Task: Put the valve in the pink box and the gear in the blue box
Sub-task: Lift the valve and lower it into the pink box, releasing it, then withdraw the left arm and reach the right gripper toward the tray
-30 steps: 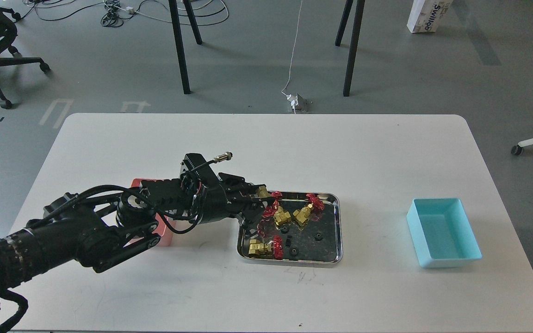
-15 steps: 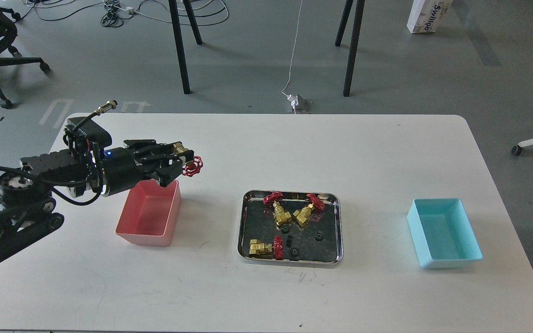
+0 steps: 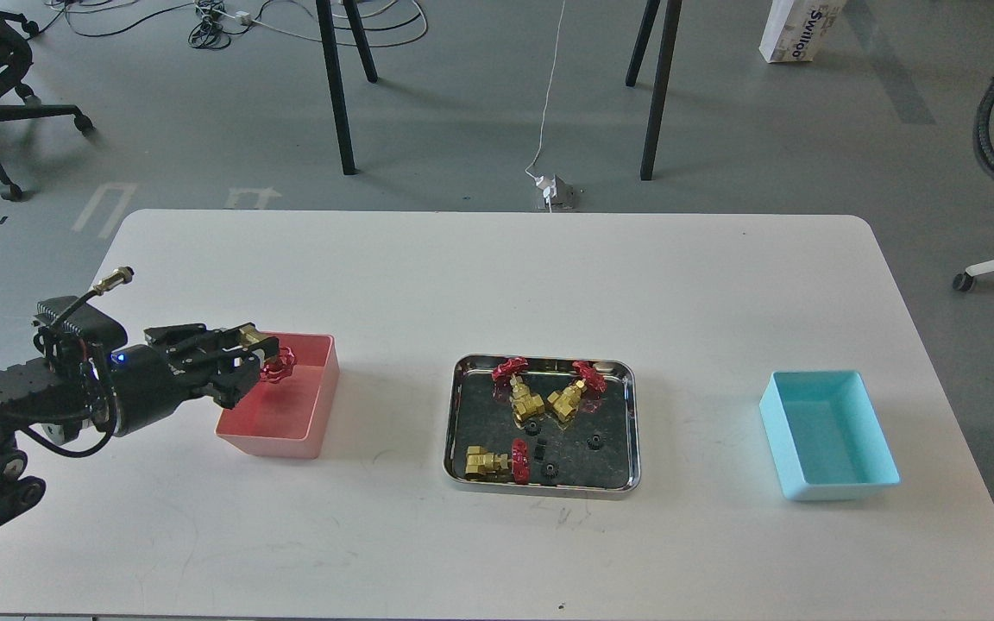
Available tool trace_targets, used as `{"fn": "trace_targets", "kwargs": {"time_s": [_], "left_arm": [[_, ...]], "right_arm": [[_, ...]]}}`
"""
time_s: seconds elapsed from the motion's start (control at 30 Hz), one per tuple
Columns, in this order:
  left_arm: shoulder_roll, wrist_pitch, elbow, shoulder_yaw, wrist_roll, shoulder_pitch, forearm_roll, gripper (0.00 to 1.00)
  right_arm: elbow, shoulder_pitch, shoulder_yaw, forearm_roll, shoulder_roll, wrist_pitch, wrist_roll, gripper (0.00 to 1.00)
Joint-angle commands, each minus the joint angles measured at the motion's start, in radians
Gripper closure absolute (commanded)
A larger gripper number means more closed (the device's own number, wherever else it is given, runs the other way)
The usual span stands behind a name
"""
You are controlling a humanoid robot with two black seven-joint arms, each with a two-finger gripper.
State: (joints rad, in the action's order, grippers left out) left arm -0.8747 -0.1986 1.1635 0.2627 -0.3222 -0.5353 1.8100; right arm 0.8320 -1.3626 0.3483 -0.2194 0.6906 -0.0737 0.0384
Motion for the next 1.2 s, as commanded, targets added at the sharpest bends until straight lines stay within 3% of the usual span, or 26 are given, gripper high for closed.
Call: {"fn": "trace_targets", "kwargs": {"time_s": [0.0,0.27,0.4,0.67,0.8,0.9,1.17], "left_arm": [[0.032,-0.015,-0.022,0.000,0.000,0.023,0.003,0.74],[0.074,-0.018,-0.042,0.000,0.002,0.044,0.008,0.69],[0.097,-0.028,-0.065,0.000,0.002,0.044,0.008,0.49],[0.099,-0.028,-0.076,0.001,0.002,0.044,0.006,0.32],[0.094,-0.038,-0.077,0.032,0.000,0.032,-0.029,0.13],[0.091,-0.042,-0.077,0.143,0.000,0.017,-0.144,0.04],[0.094,-0.004,-0.114,0.351,-0.008,-0.156,-0.718,0.02]], "right_arm": [[-0.004,-0.004,0.000,-0.001,-0.009,0.000,0.000,0.01],[-0.004,-0.003,0.000,-0.001,-0.009,0.000,0.000,0.01],[-0.004,-0.004,0.000,-0.001,-0.009,0.000,-0.002,0.01],[-0.004,-0.004,0.000,-0.001,-0.009,0.000,-0.002,0.01],[0.001,-0.004,0.000,-0.015,-0.009,-0.009,-0.002,0.01],[0.021,-0.007,-0.002,-0.108,-0.014,-0.026,-0.002,0.01],[0.266,-0.012,-0.172,-0.486,-0.034,-0.193,0.000,0.01]]}}
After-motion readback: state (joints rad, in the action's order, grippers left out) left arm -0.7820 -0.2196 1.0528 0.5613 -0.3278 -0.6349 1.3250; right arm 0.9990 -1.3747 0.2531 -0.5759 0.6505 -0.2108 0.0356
